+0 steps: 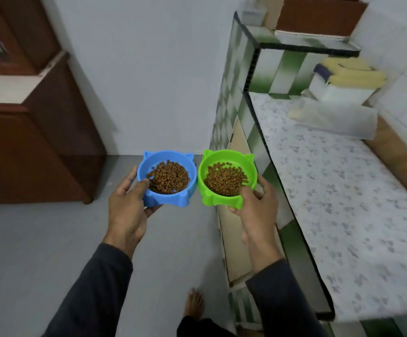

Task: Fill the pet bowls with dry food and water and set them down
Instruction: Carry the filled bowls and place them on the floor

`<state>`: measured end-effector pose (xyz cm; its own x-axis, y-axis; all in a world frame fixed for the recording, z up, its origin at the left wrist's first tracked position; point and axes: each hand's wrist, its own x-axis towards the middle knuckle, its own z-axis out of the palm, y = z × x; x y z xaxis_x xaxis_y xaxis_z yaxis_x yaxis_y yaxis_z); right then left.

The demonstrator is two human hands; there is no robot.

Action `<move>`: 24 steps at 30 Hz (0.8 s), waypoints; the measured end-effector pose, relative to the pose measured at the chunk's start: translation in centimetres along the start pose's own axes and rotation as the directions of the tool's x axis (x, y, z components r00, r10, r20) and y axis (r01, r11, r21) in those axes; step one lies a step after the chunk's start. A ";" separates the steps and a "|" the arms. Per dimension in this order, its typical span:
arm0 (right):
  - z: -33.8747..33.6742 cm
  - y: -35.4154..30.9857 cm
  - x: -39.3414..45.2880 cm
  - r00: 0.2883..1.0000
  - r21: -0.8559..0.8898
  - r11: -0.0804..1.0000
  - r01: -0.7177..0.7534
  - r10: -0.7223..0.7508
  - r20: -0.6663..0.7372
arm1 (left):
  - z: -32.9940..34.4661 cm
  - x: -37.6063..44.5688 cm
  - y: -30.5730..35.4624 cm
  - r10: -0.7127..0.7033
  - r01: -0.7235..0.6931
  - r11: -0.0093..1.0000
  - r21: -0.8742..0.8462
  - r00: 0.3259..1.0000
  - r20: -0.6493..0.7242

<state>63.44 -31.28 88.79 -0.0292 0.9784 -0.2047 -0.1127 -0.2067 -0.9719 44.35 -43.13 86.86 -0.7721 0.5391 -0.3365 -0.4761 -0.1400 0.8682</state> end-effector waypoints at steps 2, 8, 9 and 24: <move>2.2 0.0 2.4 1.000 -0.020 1.000 -0.008 0.009 0.029 | 0.6 2.5 0.5 0.005 -0.006 1.000 -0.007 1.000 -0.030; 7.9 0.0 9.3 0.994 -0.037 0.999 -0.032 0.035 0.102 | 2.6 9.1 1.4 0.014 -0.019 0.999 -0.047 0.996 -0.093; 8.7 0.0 10.3 0.993 -0.046 0.998 -0.033 0.038 0.109 | 2.9 10.1 1.5 0.011 -0.016 0.999 -0.049 0.994 -0.105; 23.0 4.1 23.0 0.985 -0.118 0.987 -0.105 0.120 0.125 | 3.8 28.0 2.6 -0.052 0.040 0.996 -0.076 0.985 -0.167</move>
<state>39.48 -9.73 82.80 -0.1665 0.9382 -0.3033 0.0087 -0.3062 -0.9519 23.09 -25.19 81.04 -0.8058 0.3990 -0.4376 -0.5370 -0.1808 0.8240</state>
